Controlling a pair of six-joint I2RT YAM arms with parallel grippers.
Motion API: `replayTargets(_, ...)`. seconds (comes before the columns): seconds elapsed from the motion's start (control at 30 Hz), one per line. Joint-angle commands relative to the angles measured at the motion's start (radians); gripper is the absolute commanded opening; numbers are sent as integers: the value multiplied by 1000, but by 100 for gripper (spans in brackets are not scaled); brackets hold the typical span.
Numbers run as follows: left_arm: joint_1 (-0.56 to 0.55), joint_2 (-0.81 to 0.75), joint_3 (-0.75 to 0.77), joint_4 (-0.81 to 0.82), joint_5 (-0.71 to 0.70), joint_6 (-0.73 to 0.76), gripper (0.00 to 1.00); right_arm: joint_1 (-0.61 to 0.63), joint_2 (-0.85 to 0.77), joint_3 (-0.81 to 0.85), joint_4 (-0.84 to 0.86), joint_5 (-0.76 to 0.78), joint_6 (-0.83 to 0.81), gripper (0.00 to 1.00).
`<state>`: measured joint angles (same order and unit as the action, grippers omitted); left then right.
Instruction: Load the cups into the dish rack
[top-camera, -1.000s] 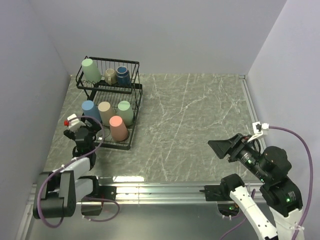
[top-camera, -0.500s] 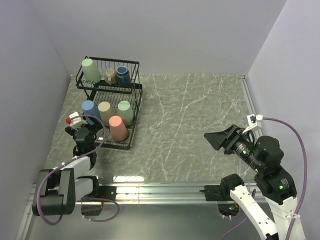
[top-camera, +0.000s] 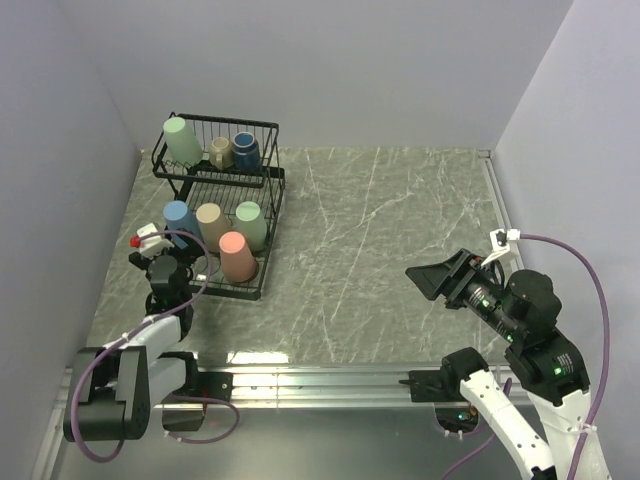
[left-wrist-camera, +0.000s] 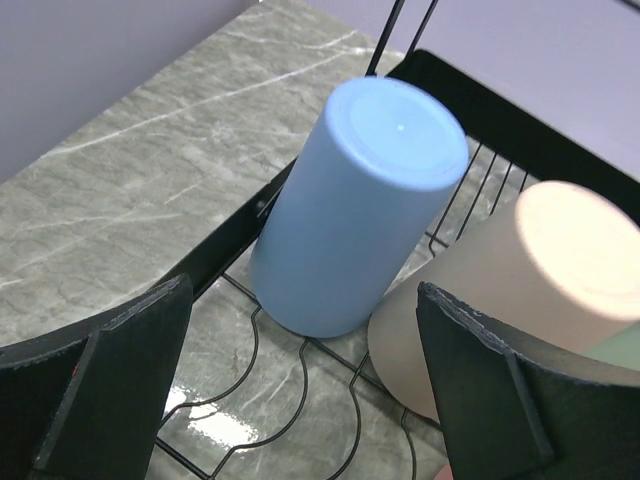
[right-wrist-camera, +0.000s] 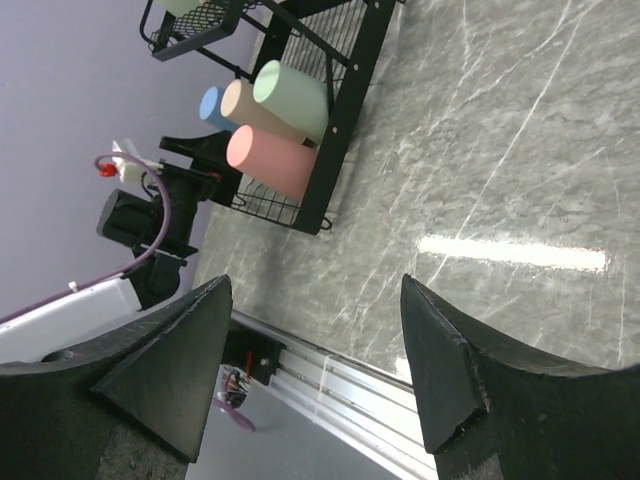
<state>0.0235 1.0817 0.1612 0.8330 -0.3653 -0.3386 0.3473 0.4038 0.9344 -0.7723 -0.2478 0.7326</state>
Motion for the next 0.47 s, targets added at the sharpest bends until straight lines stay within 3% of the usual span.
replayTargets(0.0, -5, -28, -14, 44, -21, -22, 100, 2, 12, 4, 18, 4, -33, 75)
replayTargets(0.43, -5, -19, -8, 38, -3, -20, 99, 2, 65, 26, -1, 27, -82, 73)
